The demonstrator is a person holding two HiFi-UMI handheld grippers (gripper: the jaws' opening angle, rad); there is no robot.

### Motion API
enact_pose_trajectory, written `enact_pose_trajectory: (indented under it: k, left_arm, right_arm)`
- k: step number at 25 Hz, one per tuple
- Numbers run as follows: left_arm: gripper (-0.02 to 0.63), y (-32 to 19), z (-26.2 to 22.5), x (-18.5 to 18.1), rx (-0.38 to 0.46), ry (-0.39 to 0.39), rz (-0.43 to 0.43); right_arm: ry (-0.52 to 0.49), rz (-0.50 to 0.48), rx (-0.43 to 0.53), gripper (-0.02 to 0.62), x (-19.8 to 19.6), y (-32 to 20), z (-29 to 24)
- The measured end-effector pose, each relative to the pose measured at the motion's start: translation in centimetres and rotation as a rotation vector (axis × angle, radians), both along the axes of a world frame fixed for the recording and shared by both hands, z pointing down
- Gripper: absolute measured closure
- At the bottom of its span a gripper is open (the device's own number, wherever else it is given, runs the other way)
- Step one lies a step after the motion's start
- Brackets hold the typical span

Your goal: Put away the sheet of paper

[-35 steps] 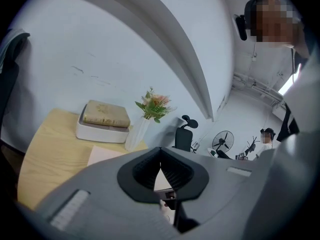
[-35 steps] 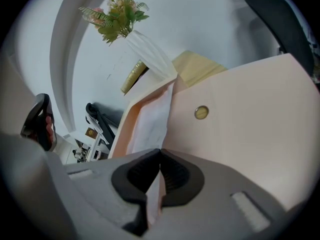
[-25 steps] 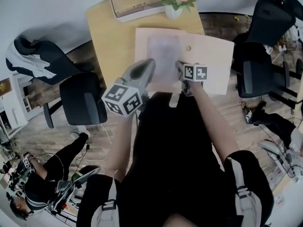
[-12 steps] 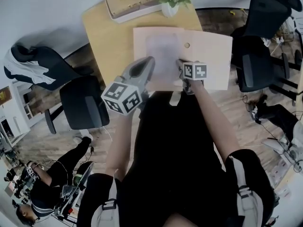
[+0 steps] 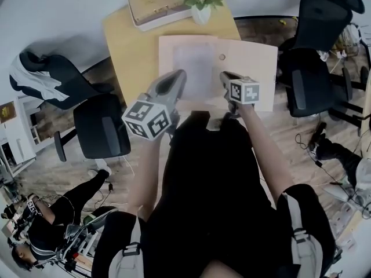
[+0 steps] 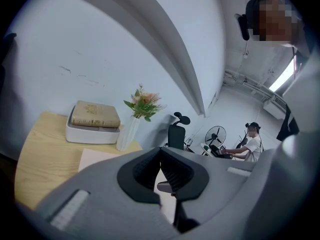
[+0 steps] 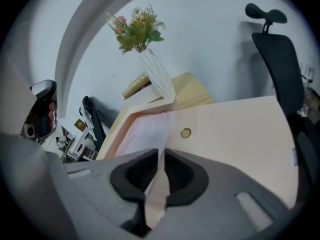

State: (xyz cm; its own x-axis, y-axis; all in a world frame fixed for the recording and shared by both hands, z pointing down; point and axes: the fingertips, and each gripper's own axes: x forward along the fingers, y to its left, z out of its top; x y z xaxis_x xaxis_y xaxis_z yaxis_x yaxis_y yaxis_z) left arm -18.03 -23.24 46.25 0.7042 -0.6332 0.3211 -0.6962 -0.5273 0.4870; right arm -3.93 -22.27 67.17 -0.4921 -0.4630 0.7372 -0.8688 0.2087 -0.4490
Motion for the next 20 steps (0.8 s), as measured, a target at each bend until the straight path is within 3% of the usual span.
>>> enact_pose_trajectory:
  k: [14, 20]
  left_arm:
    - [0.595, 5.2, -4.0, 8.7, 0.085, -0.024, -0.019]
    - [0.595, 8.1, -5.4, 11.7, 0.125, -0.029, -0.074]
  right_arm:
    - [0.014, -0.101, 0.362, 0.566, 7.5, 2.4, -14.2]
    - [0.007, -0.154, 0.513, 0.566, 9.6, 4.9, -20.0]
